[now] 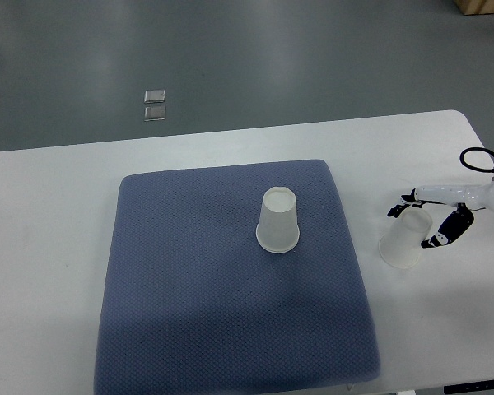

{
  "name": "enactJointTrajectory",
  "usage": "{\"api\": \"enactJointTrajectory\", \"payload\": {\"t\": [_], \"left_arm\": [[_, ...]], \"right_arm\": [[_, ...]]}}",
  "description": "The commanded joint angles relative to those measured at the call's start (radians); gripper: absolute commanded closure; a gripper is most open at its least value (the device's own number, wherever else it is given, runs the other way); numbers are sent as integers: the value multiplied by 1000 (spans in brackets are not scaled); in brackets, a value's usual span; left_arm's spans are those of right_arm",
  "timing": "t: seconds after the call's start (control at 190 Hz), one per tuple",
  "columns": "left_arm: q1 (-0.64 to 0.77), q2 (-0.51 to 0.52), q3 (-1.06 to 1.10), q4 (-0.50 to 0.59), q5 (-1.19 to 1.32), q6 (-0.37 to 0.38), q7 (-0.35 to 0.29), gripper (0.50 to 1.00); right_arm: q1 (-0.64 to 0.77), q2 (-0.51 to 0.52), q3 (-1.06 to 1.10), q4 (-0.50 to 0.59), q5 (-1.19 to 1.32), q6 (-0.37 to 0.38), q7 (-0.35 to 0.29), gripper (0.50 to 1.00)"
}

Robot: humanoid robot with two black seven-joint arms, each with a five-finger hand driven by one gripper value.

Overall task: Stack paper cups
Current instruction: 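Close the right hand fingers around the white cup beside the pad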

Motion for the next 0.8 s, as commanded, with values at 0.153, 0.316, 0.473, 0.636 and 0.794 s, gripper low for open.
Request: {"api": "enactJointTrajectory", "payload": {"t": [0.153, 0.316, 0.473, 0.636, 0.794], "left_arm": [[0, 0, 0, 0, 0, 0, 0, 500], [0, 0, 0, 0, 0, 0, 0, 500], [0, 0, 0, 0, 0, 0, 0, 500], [0, 0, 0, 0, 0, 0, 0, 500], [0, 0, 0, 0, 0, 0, 0, 500]], "right_arm": [[0, 0, 1, 9, 2, 2, 5, 748], [0, 0, 1, 12, 2, 3, 9, 779], [3, -2, 1, 12, 3, 9, 12, 844], [5, -2, 1, 12, 8, 11, 14, 885], [11, -9, 16, 12, 18, 12, 17, 885]]}}
